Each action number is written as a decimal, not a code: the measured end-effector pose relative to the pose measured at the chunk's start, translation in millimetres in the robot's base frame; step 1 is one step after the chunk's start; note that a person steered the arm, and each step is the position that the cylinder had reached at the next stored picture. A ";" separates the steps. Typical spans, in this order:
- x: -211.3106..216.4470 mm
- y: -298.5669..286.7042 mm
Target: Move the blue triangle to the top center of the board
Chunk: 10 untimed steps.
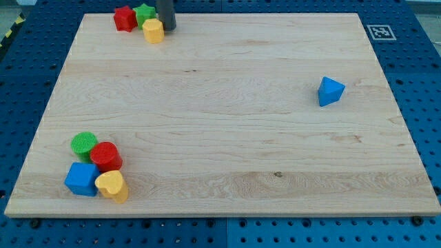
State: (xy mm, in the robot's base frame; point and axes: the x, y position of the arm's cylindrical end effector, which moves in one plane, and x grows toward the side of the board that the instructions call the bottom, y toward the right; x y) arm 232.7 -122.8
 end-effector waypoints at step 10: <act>215.6 336.6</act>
State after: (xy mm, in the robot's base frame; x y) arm 448.4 213.8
